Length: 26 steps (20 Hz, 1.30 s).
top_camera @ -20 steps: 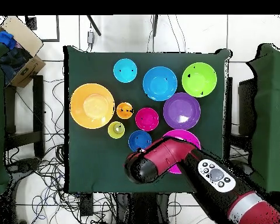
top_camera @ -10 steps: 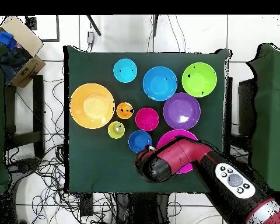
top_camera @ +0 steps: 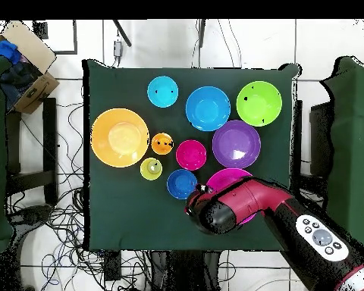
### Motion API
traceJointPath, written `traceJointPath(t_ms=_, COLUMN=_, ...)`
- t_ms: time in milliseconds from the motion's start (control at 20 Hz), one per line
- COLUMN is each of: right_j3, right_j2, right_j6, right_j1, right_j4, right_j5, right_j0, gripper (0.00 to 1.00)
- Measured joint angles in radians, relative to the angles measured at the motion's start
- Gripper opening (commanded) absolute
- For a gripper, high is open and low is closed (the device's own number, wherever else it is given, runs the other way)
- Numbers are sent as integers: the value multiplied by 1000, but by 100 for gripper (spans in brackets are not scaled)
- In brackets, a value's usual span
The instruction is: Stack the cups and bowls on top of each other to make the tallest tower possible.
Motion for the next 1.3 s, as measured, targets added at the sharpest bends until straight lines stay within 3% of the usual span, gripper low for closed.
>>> traceJointPath(t_ms=400, right_j3=-19, right_j2=7, right_j6=-80, right_j1=28, right_j4=-3, right_j5=0, right_j0=-27, gripper=100)
traceJointPath(t_ms=800, right_j3=-19, right_j2=19, right_j6=-90, right_j1=26, right_j4=10, right_j5=2, right_j0=-77, gripper=100)
traceJointPath(t_ms=950, right_j3=3, right_j2=53, right_j6=-90, right_j1=-17, right_j4=73, right_j5=20, right_j0=-113, gripper=100)
traceJointPath(t_ms=1050, right_j3=36, right_j2=108, right_j6=-90, right_j1=-94, right_j4=182, right_j5=64, right_j0=-161, gripper=100)
traceJointPath(t_ms=1300, right_j3=69, right_j2=184, right_j6=-90, right_j1=-226, right_j4=319, right_j5=140, right_j0=-214, gripper=100)
